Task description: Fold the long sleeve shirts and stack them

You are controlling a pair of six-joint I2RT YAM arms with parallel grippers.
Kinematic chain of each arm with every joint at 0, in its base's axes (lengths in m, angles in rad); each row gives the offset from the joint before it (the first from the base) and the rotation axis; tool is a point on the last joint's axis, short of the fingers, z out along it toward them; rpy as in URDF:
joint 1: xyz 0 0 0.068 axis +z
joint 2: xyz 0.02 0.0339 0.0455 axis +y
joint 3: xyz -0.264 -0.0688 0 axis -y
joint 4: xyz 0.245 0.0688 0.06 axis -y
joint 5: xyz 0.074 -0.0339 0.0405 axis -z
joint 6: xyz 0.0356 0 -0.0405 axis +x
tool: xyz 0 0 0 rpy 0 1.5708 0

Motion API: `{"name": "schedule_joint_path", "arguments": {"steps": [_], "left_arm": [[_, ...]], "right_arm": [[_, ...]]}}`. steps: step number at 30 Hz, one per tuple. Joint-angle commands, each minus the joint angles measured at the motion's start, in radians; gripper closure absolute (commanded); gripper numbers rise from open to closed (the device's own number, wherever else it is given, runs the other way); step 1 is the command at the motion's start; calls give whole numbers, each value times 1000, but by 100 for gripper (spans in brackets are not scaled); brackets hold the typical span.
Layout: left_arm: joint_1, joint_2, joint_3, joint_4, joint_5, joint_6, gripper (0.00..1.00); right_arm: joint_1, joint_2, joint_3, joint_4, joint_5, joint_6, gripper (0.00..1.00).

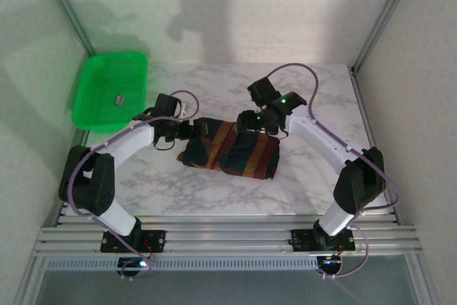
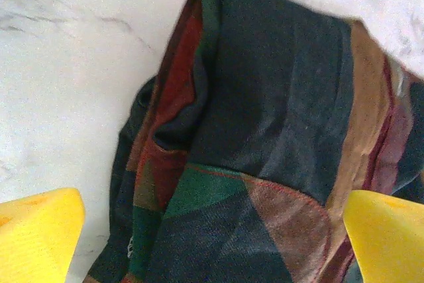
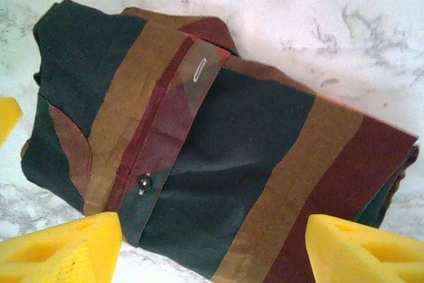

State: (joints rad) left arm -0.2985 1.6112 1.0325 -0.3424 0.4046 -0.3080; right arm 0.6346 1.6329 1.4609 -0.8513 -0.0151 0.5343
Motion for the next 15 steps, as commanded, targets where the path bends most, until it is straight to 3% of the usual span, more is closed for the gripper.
{"name": "schedule_joint_path", "arguments": {"steps": [1, 11, 14, 15], "left_arm": [[-43, 56, -5, 24, 50, 78, 0], [-117, 221, 11, 59, 15, 69, 3], [-124, 235, 2, 69, 17, 63, 14], [-122, 233, -9, 78, 20, 57, 22]], "right_arm": [[19, -21, -65, 37, -47, 67, 26], [49, -86, -152, 61, -50, 100, 26], [52, -106, -161, 52, -40, 100, 26], [53, -115, -167, 50, -34, 100, 26]]}}
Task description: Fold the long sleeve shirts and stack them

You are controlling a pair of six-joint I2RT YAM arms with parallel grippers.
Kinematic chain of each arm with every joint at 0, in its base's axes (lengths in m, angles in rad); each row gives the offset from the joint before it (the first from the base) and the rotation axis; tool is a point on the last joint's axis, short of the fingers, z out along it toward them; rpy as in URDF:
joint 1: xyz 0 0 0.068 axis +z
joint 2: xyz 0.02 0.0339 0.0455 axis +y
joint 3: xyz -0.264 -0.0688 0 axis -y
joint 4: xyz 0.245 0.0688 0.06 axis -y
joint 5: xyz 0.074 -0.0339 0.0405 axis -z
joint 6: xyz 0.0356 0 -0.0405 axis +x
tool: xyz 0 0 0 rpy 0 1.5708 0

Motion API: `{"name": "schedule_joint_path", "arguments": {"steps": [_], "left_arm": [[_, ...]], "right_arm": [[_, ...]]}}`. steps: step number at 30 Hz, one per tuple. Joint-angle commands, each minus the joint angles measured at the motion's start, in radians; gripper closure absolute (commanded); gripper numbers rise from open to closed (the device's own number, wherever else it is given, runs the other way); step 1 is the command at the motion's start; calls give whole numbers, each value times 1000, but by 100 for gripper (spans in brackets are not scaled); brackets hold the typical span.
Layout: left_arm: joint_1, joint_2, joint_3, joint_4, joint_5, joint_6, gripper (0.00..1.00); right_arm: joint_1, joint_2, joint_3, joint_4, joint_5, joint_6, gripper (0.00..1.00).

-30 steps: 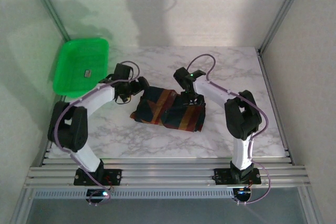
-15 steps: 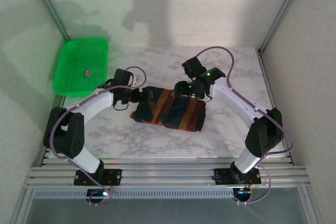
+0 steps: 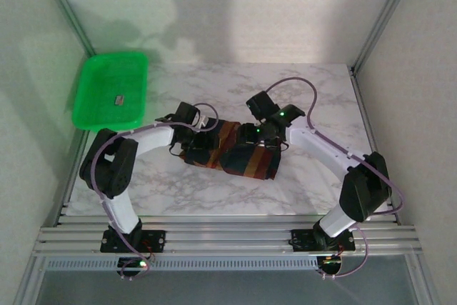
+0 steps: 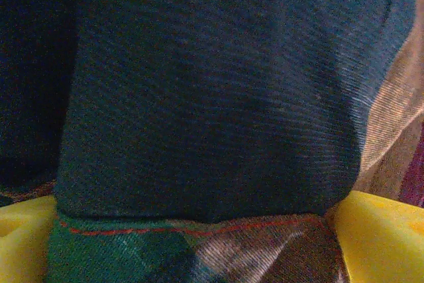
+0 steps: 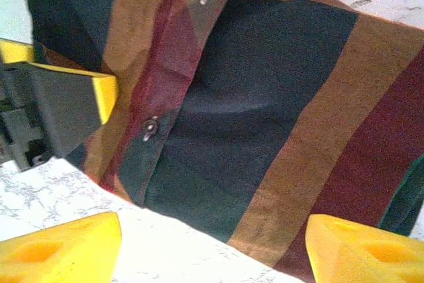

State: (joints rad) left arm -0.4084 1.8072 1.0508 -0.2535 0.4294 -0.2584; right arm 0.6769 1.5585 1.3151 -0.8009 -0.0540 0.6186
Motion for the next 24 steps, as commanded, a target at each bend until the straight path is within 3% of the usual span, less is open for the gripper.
{"name": "schedule_joint_path", "arguments": {"steps": [1, 3, 8, 17, 24], "left_arm": [[-8, 34, -34, -8, -5, 4, 30], [2, 24, -48, -6, -10, 4, 51], [51, -27, -78, 4, -34, 2, 90], [85, -240, -40, -50, -93, -3, 99], [76, -413, 72, -254, -419, 66, 100]], "right_arm": [[9, -51, -26, -3, 12, 16, 25], [7, -73, -38, -7, 18, 15, 25], [-14, -134, -77, -4, 16, 12, 24], [-52, -194, -129, -4, -20, -7, 23], [-70, -194, -123, -22, -21, -22, 23]]}}
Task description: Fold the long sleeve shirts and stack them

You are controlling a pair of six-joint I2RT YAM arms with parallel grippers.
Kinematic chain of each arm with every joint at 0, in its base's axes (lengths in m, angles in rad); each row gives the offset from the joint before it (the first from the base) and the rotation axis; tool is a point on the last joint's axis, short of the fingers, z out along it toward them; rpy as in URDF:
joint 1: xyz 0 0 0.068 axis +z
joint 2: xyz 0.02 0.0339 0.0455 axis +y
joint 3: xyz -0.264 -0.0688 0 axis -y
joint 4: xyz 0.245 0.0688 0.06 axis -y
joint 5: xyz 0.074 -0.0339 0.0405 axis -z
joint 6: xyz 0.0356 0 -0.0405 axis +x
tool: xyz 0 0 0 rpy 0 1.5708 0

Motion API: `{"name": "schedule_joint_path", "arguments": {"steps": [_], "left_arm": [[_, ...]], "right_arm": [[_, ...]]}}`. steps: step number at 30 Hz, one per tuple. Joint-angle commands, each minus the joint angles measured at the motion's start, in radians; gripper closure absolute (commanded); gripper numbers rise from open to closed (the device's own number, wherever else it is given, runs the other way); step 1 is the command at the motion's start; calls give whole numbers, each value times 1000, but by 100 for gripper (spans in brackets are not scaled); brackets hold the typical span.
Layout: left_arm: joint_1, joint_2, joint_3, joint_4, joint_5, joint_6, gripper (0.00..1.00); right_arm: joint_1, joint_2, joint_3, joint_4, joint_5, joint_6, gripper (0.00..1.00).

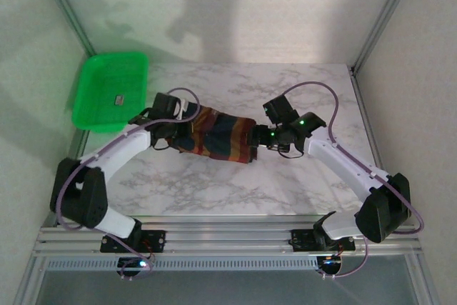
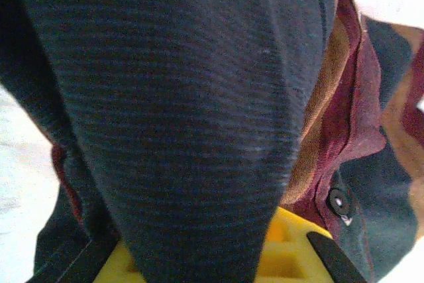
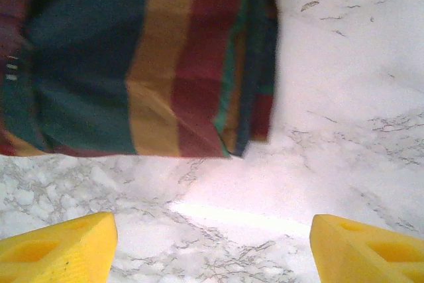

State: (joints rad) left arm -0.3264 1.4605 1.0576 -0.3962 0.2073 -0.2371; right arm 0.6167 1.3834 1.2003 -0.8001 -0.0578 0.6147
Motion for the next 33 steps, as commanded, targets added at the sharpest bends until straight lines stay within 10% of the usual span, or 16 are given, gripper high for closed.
{"name": "schedule_joint_path", "arguments": {"steps": [1, 16, 33], "left_arm": [[-7, -77, 79, -140, -250, 51, 100], [-160, -20, 385, -529, -820, 140, 100], [-302, 0, 532, -748, -1095, 262, 100]], "right_arm": [[-11, -18, -5, -27, -17, -21, 23], [-33, -13, 44, -77, -64, -74, 20], [-160, -122, -7, -128, -194, -108, 20]]}}
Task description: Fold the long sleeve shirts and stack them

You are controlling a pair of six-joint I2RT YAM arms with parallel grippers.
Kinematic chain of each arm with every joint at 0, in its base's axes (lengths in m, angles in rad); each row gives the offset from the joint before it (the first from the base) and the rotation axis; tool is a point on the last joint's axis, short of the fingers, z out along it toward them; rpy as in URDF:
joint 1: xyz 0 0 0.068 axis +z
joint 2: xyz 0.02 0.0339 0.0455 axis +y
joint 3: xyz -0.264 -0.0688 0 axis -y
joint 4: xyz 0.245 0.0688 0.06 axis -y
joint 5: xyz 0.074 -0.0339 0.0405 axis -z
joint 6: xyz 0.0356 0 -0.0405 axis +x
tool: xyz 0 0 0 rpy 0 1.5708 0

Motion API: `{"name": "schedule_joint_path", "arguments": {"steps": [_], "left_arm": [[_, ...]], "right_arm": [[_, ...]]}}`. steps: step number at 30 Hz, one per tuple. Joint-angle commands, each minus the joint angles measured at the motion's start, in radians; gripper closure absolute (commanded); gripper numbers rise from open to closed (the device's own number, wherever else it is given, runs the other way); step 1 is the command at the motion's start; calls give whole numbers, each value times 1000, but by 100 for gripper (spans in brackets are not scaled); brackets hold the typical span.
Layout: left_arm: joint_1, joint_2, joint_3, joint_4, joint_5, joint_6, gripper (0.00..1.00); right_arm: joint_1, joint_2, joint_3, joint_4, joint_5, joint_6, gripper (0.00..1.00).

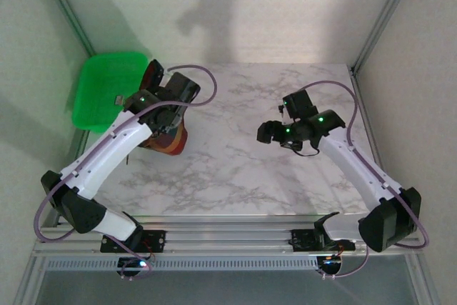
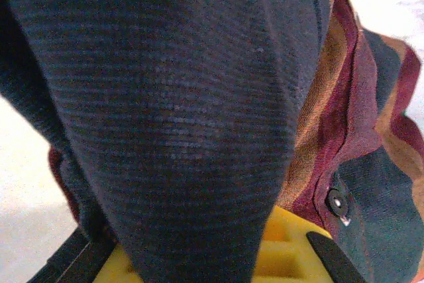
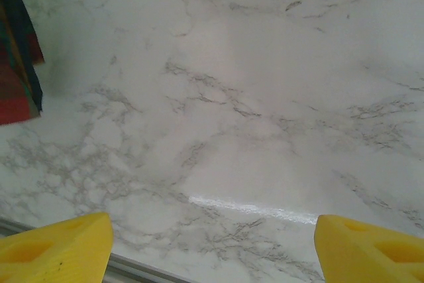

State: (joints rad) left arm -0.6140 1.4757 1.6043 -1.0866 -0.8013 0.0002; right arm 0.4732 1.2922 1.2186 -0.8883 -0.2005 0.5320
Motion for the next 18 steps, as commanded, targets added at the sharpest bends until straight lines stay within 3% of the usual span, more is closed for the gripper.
{"name": "schedule_joint_path", "arguments": {"steps": [1, 8, 13, 18], "left_arm": [[-19, -25, -25, -54, -88, 31, 100], [-128, -50, -154, -34, -53, 61, 100], [-253, 104, -128, -43, -48, 38, 100], [-413, 316, 10, -41, -12, 43, 100]], "right_arm": [[-19, -38, -31, -46, -54, -27, 20], [-41, -75, -72, -64, -62, -37, 20], [-109, -90, -102, -70, -68, -10, 20], [-234, -131, -143, -97, -80, 17, 20]]}}
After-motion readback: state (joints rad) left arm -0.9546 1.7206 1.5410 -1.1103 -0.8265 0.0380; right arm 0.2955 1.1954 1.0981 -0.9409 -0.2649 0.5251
